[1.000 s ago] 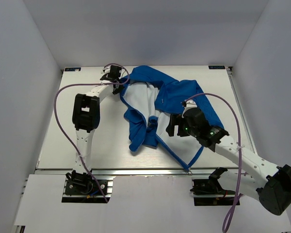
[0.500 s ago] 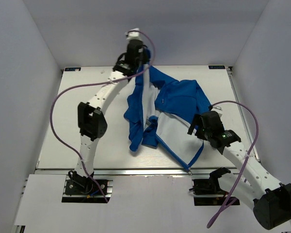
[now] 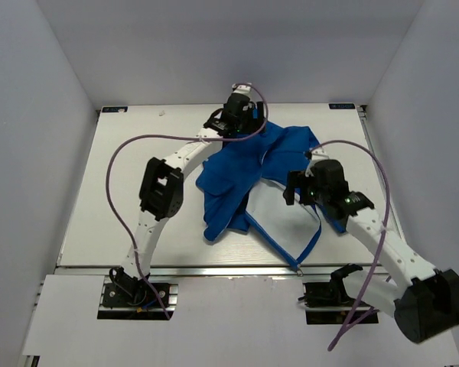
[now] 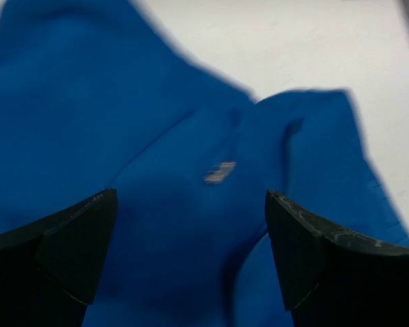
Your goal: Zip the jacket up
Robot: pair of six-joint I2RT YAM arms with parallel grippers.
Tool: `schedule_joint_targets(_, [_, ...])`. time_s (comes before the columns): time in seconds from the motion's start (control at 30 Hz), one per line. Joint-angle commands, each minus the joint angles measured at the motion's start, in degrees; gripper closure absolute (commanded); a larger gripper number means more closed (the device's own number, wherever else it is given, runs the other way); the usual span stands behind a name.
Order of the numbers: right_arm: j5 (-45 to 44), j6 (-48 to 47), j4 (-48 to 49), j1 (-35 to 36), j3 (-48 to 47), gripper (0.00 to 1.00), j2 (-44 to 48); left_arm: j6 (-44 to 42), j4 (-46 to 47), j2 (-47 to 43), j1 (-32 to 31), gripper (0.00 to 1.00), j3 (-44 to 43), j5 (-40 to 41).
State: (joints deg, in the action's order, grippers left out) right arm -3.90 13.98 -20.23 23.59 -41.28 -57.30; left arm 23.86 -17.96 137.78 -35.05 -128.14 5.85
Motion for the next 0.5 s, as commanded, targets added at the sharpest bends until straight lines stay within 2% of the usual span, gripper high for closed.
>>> schedule_joint_targets(0.0, [7.8, -11.1, 8.4, 0.4, -5.3, 0.11, -7.4, -3.5, -0.3, -22.0, 0.6, 0.02, 13.0, 5.1])
schedule_joint_targets(0.1, [10.2, -20.2, 10.7, 1.9, -9.8, 0.11, -16.0, -1.9, -0.6, -31.9, 0.9, 0.02, 28.3, 11.9])
schedule_joint_targets(0.13, [9.8, -21.9, 10.9, 2.1, -11.1, 0.11, -18.3, -0.2, -0.9, -37.8, 1.1, 0.02, 31.8, 13.0])
schedule_joint_targets(0.23, [10.3, -26.7, 8.1, 2.6, -16.6, 0.14, -26.8, 2.8, -3.7, -46.0, 2.0, 0.02, 43.8, 14.5])
schedule_joint_targets(0.33, [7.4, -27.6, 9.2, 3.8, -19.2, 0.15, -31.4, 5.4, -5.1, -49.3, 3.7, 0.02, 52.4, 8.1])
schedule_joint_targets(0.4, [5.7, -27.7, 12.4, 4.3, -19.3, 0.17, -33.7, 5.5, -2.1, -50.9, 3.9, 0.02, 56.7, 1.3])
schedule_joint_targets(0.43, [5.4, -27.2, 14.0, 4.3, -20.2, 0.19, -34.7, 5.2, -0.1, -51.2, 3.9, 0.02, 60.1, -0.7])
schedule_joint_targets(0.47, [4.3, -26.5, 14.1, 4.3, -21.3, 0.27, -35.9, 5.1, 0.5, -51.1, 4.0, 0.02, 61.1, -2.7])
